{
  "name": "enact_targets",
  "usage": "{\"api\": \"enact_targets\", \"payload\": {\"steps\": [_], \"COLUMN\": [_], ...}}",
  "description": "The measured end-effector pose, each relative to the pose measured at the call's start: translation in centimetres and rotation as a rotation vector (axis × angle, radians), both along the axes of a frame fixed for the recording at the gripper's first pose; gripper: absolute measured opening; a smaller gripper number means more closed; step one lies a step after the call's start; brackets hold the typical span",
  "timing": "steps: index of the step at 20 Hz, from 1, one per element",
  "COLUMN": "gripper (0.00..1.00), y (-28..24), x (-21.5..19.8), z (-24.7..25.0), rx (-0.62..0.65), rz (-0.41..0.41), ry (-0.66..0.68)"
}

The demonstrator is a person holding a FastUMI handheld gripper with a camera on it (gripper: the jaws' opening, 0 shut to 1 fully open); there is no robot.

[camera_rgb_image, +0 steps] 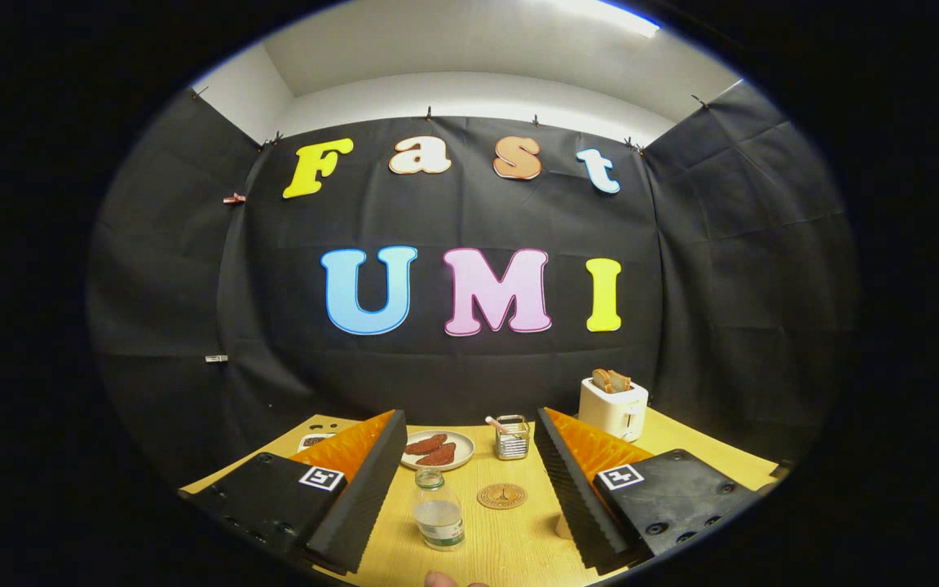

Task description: Take the bottle from table, then pour the juice into the cup, finally place the bottle on the coaster

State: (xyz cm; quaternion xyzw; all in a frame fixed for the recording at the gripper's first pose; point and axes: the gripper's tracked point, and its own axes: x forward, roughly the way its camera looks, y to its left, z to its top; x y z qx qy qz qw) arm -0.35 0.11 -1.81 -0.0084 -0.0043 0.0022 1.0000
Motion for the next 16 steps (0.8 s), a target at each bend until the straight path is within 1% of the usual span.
{"api": "enact_targets", "payload": {"steps": [6, 11, 16], "gripper": [0.96, 0.96, 0.96], "y": [1.0, 2.2, 2.4], "x": [0.0, 0.6, 1.5], "z": [-1.5, -3.3, -6.4], "rx": [-0.018, -0.005, -0.038], "rz": [0.008, 0.017, -0.012], "ry": [0.011, 0.013, 0.027]}}
